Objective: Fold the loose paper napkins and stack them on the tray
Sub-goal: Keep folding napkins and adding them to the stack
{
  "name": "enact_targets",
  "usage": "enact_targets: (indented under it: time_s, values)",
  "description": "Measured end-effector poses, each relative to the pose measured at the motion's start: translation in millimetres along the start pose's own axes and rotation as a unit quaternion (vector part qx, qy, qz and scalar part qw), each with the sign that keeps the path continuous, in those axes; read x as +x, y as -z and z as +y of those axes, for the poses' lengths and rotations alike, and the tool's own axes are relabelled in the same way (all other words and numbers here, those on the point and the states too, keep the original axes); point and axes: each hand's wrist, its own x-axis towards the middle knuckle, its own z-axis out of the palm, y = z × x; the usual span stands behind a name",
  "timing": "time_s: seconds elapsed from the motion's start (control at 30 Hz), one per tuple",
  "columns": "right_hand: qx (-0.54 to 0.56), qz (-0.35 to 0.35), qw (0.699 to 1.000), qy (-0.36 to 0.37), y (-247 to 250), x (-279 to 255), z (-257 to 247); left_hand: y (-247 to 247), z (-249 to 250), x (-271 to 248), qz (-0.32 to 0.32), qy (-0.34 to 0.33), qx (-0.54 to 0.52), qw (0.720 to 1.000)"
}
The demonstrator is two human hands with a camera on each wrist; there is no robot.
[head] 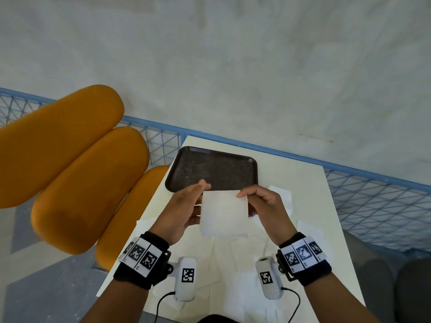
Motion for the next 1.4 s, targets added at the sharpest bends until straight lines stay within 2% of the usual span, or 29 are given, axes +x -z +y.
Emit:
enact_targets:
  time_s: [0.13,0.27,0.33,0.43,0.53,0.67,0.77,0.87,0.93,1.1,1.23,1.3,1.4]
  values:
    - [-0.012,-0.007,1.000,-0.004,1,0,2,0,-3,2,0.019,-0.011,0.028,0.999]
    - [-0.003,-0.036,0.999,-0.039,8,4,3,1,-5,5,0.045,-0.078,0.102,0.991]
    - [-0.039,-0.046,0.997,-0.053,9,8,1,0,-6,5,0.054,-0.110,0.143,0.982]
    - [-0.146,-0.072,0.987,-0.010,4,14,-5,-5,-4,5,0.049,-0.141,0.196,0.969]
    - [-0.235,-0.103,0.965,0.050,-2,18,-13,-12,-2,2,0.024,-0.164,0.202,0.965]
    - [-0.256,-0.103,0.958,0.077,4,20,-13,-18,-2,3,0.008,-0.168,0.190,0.967]
    - [-0.267,-0.117,0.954,0.072,12,20,-12,-25,-4,3,0.007,-0.174,0.227,0.958]
    - [-0.265,-0.118,0.955,0.066,28,19,-15,-32,-4,8,0.039,-0.191,0.238,0.951]
    - [-0.263,-0.090,0.959,0.058,48,21,-14,-34,-2,13,0.055,-0.194,0.214,0.956]
    - [-0.250,-0.055,0.966,0.035,85,17,-9,-56,0,18,0.052,-0.192,0.185,0.962]
    - [-0.123,-0.032,0.992,-0.003,102,13,1,-78,-3,22,0.060,-0.162,0.151,0.973]
    - [-0.053,-0.052,0.997,-0.027,104,8,8,-87,-5,21,0.070,-0.146,0.124,0.979]
    - [-0.054,-0.076,0.995,-0.039,100,2,27,-96,-12,22,0.097,-0.111,0.073,0.986]
